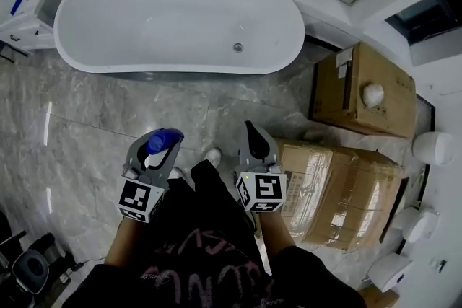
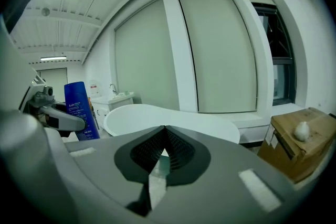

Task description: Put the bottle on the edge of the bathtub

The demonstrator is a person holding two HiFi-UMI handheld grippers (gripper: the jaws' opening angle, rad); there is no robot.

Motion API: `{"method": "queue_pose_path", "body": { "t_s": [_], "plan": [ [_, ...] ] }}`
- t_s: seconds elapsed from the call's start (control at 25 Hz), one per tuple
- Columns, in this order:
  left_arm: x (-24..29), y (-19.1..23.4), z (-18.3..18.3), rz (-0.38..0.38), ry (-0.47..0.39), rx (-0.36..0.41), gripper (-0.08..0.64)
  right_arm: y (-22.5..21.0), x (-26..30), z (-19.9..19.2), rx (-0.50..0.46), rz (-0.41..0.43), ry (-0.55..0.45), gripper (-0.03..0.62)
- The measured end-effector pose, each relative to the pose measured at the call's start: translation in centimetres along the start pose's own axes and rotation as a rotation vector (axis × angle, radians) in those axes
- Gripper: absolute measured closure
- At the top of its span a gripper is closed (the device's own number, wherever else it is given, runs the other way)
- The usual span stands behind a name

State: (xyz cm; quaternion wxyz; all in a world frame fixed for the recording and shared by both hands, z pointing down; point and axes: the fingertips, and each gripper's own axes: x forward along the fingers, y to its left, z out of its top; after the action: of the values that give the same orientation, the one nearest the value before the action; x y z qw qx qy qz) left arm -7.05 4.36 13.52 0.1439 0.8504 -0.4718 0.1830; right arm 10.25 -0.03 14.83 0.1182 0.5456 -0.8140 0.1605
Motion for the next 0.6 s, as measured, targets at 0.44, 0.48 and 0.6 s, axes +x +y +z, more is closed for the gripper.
{"method": "queue_pose_path", "body": {
  "t_s": [0.44, 0.48, 0.6],
  "plan": [
    [3.1, 3.8, 0.1, 0.05, 0.002, -0.038, 0.39, -0.6, 3.6, -0.8, 0.021, 0.01, 0.049, 0.566],
    [3.8, 4.1, -0.1, 0.045, 0.004, -0.037, 0.39, -0.9, 3.9, -1.2, 0.03, 0.0, 0.057, 0.568],
    [5.8, 5.1, -0.8, 0.028, -0.001, -0.036, 0.39, -1.8, 4.8, -2.1, 0.055, -0.026, 0.067, 0.568]
  ]
}}
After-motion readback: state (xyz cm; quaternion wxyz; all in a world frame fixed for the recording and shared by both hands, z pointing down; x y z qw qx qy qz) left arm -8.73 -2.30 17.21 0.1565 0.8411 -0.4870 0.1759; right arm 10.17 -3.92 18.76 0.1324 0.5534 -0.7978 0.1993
